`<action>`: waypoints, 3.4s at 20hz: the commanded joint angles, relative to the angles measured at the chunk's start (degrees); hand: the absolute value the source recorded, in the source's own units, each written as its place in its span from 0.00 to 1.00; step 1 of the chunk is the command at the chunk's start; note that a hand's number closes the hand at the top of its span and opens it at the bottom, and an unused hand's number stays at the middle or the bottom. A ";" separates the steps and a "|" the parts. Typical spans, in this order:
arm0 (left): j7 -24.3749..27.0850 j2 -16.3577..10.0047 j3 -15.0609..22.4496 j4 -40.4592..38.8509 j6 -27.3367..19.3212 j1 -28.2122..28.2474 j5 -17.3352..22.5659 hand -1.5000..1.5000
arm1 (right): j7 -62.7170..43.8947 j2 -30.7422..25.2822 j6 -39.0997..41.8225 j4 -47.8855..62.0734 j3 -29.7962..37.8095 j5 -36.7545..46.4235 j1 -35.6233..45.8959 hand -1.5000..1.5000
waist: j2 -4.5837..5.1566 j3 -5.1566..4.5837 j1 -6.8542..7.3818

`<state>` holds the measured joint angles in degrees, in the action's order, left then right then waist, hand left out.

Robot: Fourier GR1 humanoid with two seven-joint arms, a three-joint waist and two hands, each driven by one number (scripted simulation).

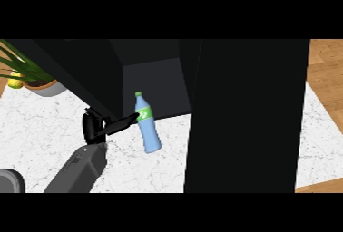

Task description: Pick up the bottled water, place it into the cabinet and close the cabinet

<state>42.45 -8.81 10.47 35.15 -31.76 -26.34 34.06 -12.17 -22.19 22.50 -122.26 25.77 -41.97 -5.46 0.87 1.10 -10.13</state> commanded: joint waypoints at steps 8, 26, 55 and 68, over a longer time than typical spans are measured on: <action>-3.85 2.92 5.94 1.23 2.35 -15.89 -4.22 0.00 | 0.15 -0.47 0.35 0.13 -0.84 0.37 1.86 0.00 | 0.80 -1.28 -2.93; -1.54 8.05 4.66 -2.32 10.90 -16.04 -1.25 1.00 | -1.29 -2.82 1.74 -1.17 0.63 0.77 0.32 0.00 | -0.77 -1.37 2.98; -3.03 1.71 13.90 16.37 39.89 7.18 1.04 0.00 | -8.15 -3.28 1.40 -21.33 -4.53 0.95 -8.43 1.00 | -2.32 -1.07 11.53; -2.95 -17.28 9.62 42.89 36.65 31.28 2.20 0.00 | -13.19 -0.62 -4.29 -28.16 -25.85 2.32 -10.42 1.00 | -2.21 -1.18 11.78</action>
<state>40.29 -22.19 21.18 71.39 7.57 0.10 36.67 -20.48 -23.21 22.83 -135.03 4.47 -44.25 -13.89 -1.22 -0.05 1.44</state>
